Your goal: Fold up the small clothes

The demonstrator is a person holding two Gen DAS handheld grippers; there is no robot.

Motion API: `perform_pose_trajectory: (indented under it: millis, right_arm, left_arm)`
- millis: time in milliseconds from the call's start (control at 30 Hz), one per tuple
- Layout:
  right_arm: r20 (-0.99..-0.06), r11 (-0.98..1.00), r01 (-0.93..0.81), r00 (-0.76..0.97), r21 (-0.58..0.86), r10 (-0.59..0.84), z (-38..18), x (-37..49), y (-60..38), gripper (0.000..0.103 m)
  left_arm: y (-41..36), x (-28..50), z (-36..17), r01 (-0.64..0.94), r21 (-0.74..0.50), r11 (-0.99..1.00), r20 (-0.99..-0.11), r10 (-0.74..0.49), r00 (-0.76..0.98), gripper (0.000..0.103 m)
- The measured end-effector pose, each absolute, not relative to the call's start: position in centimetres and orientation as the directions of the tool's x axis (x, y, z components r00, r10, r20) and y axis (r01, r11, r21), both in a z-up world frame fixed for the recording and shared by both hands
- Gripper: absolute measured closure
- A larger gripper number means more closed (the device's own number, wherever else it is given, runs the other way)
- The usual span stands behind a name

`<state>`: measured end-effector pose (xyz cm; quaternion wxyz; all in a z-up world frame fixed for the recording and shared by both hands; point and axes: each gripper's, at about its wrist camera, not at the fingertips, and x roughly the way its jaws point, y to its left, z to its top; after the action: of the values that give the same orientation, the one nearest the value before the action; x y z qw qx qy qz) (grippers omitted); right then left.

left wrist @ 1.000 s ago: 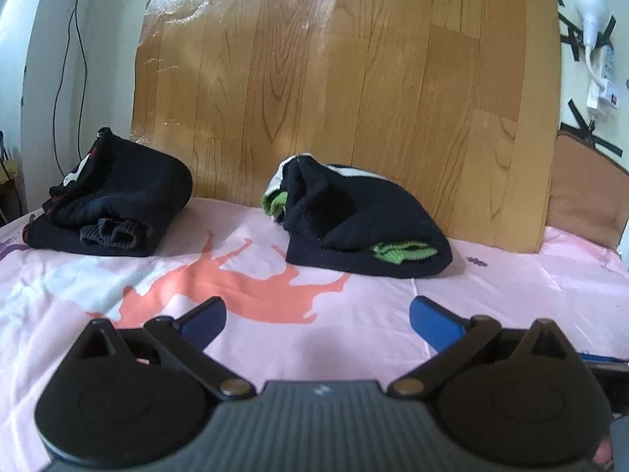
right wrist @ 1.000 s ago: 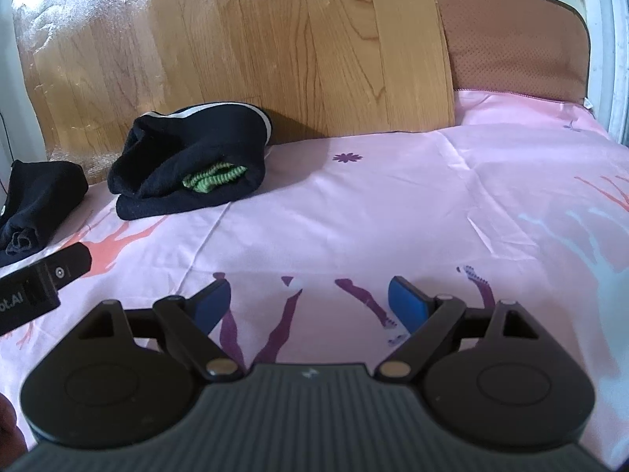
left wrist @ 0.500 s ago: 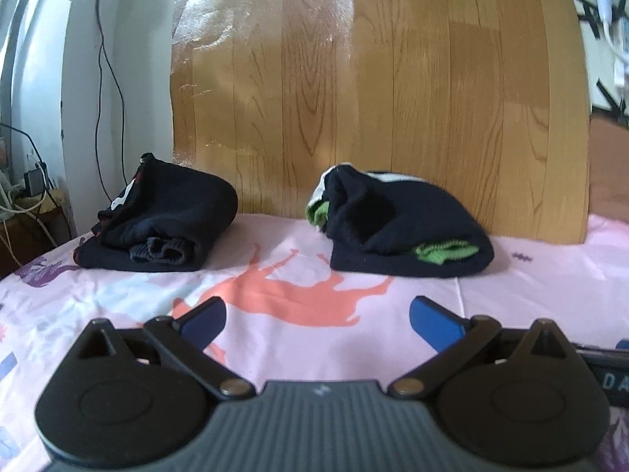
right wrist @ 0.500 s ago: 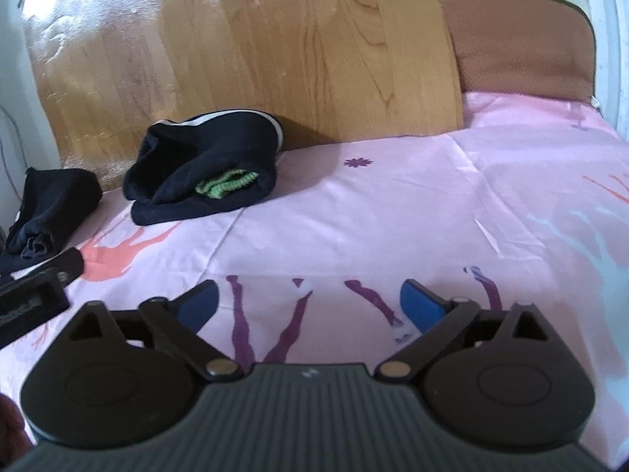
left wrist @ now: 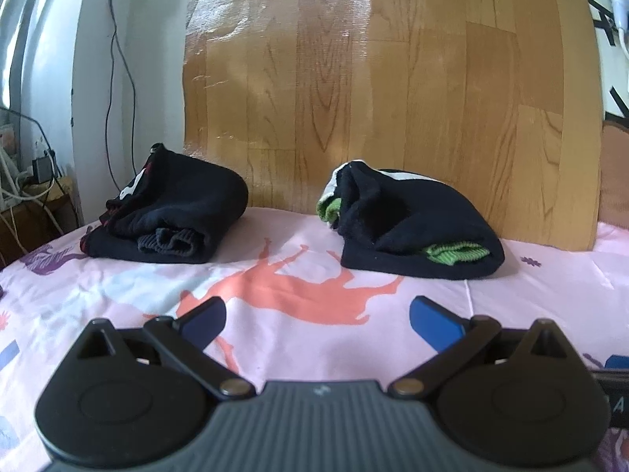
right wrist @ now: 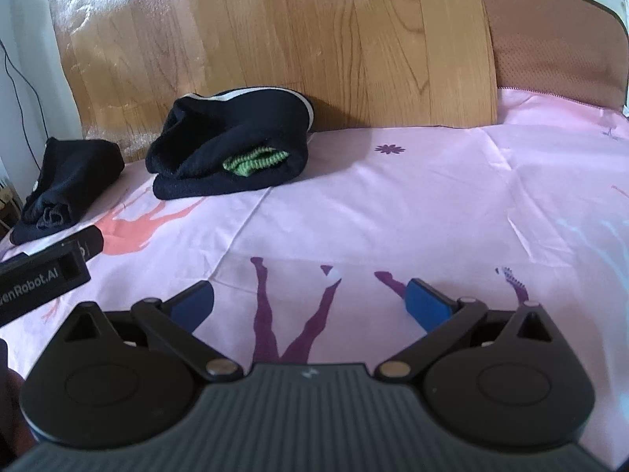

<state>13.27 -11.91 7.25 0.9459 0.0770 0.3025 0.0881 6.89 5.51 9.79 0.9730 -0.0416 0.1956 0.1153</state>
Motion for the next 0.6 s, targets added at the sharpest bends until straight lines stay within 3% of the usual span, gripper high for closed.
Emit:
perform_pose_trajectory:
  millis: [600]
  right_arm:
    - [-0.579, 0.982, -0.119, 0.795, 0.146, 0.182, 7.2, 13.5, -11.3, 0.0]
  left_arm:
    - [5.5, 5.8, 10.0, -0.194, -0.067, 0.979, -0.331, 0.161, 0.93, 0.0]
